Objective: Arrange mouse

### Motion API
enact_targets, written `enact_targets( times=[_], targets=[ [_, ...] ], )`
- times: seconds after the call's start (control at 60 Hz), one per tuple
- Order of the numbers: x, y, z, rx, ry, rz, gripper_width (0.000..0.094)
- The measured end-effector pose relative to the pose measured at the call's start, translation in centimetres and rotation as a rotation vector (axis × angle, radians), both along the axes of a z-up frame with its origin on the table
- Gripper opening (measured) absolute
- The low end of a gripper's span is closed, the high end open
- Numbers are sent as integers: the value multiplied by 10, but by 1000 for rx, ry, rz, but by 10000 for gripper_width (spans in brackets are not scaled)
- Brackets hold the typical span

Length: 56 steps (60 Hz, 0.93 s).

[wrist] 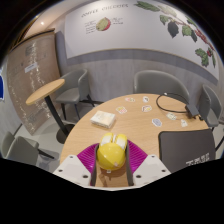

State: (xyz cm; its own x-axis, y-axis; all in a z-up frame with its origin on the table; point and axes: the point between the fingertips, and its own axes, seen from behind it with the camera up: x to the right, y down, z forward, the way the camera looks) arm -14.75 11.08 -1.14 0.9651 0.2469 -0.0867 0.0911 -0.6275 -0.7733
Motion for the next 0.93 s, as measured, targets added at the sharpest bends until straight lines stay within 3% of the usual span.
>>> enact_targets(
  times=[0.067, 0.167, 0.267, 0.333, 0.4, 0.483, 0.583, 0.7, 0.8, 0.933],
  targets=[
    [6, -7, 39, 94, 23, 37, 406],
    [52, -22, 115, 259, 6, 11, 405],
    [123, -29, 146, 308, -16, -53, 403],
    [178, -38, 130, 283, -70, -112, 402],
    [229, -48, 76, 194, -110, -153, 401],
    [253, -48, 29, 53, -97, -194, 401],
    [279, -57, -4, -35, -54, -224, 420],
    [274, -57, 2, -35, 68, -184, 591],
    [277, -80, 16, -40, 72, -141, 873],
    [285, -117, 38, 10, 67, -104, 855]
  ],
)
